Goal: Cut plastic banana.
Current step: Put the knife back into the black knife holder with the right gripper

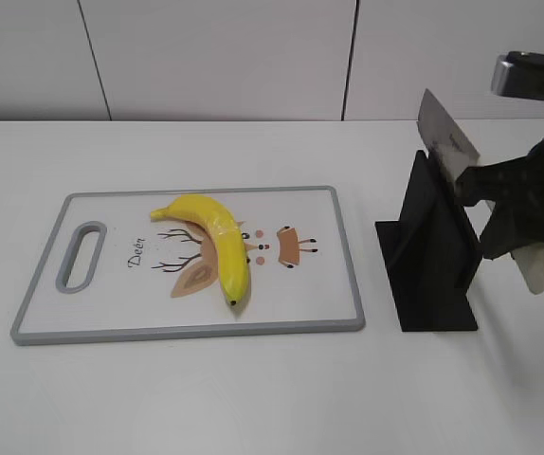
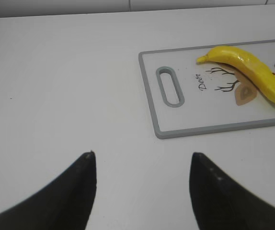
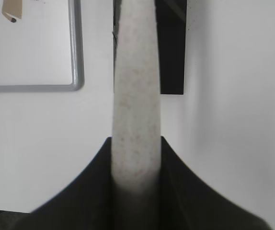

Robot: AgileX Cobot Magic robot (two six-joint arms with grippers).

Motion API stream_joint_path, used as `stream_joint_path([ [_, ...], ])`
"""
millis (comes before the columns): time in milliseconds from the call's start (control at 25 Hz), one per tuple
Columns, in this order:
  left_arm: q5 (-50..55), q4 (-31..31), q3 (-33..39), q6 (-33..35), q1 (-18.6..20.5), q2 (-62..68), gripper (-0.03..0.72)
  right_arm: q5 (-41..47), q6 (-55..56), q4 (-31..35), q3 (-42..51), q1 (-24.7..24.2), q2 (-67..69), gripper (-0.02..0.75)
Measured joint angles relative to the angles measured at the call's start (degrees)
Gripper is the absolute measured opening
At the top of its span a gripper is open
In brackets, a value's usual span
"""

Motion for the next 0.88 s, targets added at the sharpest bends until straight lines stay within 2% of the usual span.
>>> stream_joint_path([
  [320,-0.1,0.1,0.0,0.0,0.9,0.0,0.579,-0.9,-1.2,0.0,0.0,0.0,5.3,0.168],
  [560,-0.2,0.1,0.0,0.0,7.7,0.0,0.579,-1.3,-1.4,0.0,0.0,0.0,5.6,0.183],
  [600,-0.2,0.1,0.0,0.0,8.6,0.0,0.577,-1.6,-1.5,0.0,0.0,0.0,5.6,0.231],
  [760,-0.2,0.1,0.0,0.0,10.6,0.0,0.571,-2.3,-1.8,0.0,0.0,0.0,5.6,0.557],
  [800,-0.2,0.1,0.0,0.0,10.7,0.0,0.571,-2.3,-2.1,0.0,0.0,0.0,5.6,0.599],
  [880,-0.2,0.1,0.0,0.0,10.8,0.0,0.571,-2.4,-3.7,0.5,0.0,0.0,5.4,0.623],
])
